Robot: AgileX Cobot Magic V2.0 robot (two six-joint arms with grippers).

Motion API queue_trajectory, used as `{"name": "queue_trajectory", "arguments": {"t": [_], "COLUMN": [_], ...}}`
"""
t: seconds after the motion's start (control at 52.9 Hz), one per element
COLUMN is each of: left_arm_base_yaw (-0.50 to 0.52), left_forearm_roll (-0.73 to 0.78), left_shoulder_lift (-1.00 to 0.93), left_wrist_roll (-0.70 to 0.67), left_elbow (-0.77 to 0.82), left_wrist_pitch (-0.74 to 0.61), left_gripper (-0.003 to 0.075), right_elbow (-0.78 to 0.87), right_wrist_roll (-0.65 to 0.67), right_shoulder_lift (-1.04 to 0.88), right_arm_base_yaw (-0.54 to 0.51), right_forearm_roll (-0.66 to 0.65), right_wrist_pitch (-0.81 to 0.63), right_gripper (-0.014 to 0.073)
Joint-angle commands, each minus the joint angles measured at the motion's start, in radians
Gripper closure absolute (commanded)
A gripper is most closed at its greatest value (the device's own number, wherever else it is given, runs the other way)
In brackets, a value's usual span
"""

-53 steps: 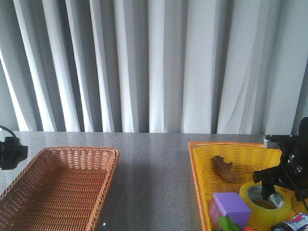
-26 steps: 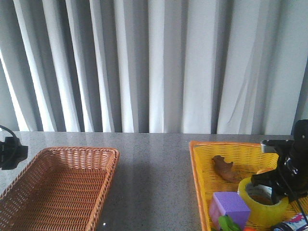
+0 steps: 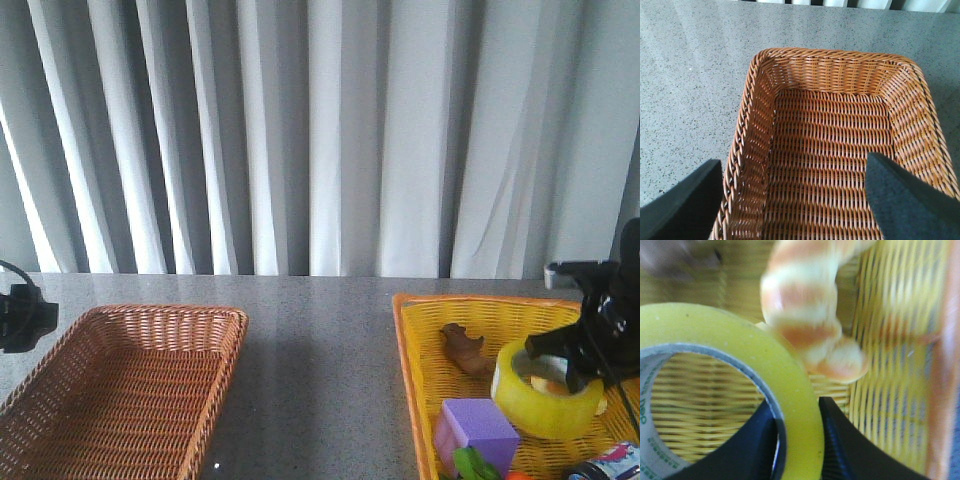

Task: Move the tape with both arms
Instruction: 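Close the right gripper on the tape rim and lift it, then carry the tape toward the table center and set it down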

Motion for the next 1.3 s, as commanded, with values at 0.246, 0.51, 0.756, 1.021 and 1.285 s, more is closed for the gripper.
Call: {"name": "queue_trajectory", "arguments": {"t": [0.246, 0.51, 0.756, 1.021, 1.285], "left_arm_base_yaw": [-0.009, -0.009, -0.009, -0.009, -0.009], "left_forearm_roll": [-0.013, -0.013, -0.013, -0.014, -0.014], "left_shoulder_lift": [-0.027, -0.027, -0.027, -0.027, -0.027], "left_wrist_roll": [-0.006, -0.006, -0.006, -0.006, -0.006], "left_elbow": [-0.037, -0.037, -0.037, -0.037, -0.037], "left_wrist_pitch": [-0.064, -0.061, -0.04, -0.039, -0.039], "left_gripper": [0.015, 0.015, 0.015, 0.015, 0.015], "right_elbow": [-0.292, -0.315, -0.315, -0.315, -0.315], "right_wrist_roll": [-0.164, -0.177, -0.12, -0.127, -0.143], "right_shoulder_lift": [-0.153, -0.093, 0.026, 0.107, 0.152], "right_arm_base_yaw": [0.107, 0.38, 0.49, 0.499, 0.529], "right_forearm_roll": [0.269, 0.12, -0.011, 0.046, 0.018], "right_wrist_pitch": [-0.018, -0.081, -0.066, -0.046, -0.069], "right_gripper": [0.0596, 0.0596, 0.0596, 0.0596, 0.0592]}}
